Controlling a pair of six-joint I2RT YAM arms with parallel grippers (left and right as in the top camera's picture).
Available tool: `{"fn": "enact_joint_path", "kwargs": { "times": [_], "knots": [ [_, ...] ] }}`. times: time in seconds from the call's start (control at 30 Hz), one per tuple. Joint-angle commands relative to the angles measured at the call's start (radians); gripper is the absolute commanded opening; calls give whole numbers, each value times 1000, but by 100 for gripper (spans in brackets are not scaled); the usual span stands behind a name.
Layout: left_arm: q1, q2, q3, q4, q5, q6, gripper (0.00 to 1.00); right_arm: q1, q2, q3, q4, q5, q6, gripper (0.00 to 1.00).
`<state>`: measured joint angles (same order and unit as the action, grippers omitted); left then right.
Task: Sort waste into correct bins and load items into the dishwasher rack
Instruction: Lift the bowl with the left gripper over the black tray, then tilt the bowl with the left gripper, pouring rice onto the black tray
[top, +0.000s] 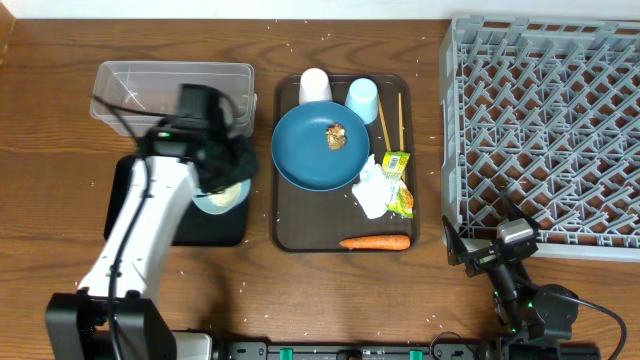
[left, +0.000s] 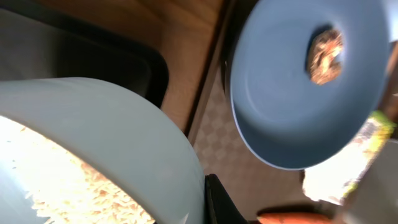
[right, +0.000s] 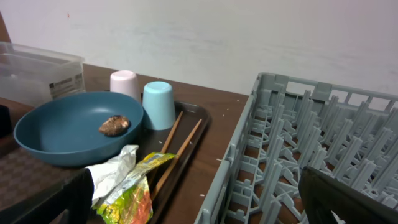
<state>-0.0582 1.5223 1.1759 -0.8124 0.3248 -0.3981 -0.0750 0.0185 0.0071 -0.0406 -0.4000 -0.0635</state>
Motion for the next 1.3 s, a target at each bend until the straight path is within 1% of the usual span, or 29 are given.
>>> {"fn": "enact_joint_path", "kwargs": {
  "times": [0.0,0.07,0.17,0.27,0.4,0.67,0.97,1.03,1.17,1.27],
  "knots": [
    [111,-13,-5,-1,228,110,6,-23,-1,-2,-4,4,-13,99],
    [177,-13,-8,3,329,156,6,-23,-1,-2,-4,4,-13,99],
    [246,-10,-11,6,424,193,6,-23,-1,-2,-4,4,-13,99],
    [309,-2,-20,10,555,250,6,-23,-1,-2,-4,4,-13,99],
    [357,8,-57,31,682,256,6,-23,-1,-2,-4,4,-13,99],
    [389,10,-139,111,704,256,6,-23,-1,-2,-4,4,-13,99],
    [422,32,-145,114,728,256,6,-23,-1,-2,-4,4,-13,99],
    [423,40,-146,114,742,256,6,-23,-1,-2,-4,4,-13,99],
    [423,48,-152,115,835,256,6,-23,-1,-2,-4,4,-13,99],
    [430,48,-152,126,825,256,6,-23,-1,-2,-4,4,-13,99]
  ]
}}
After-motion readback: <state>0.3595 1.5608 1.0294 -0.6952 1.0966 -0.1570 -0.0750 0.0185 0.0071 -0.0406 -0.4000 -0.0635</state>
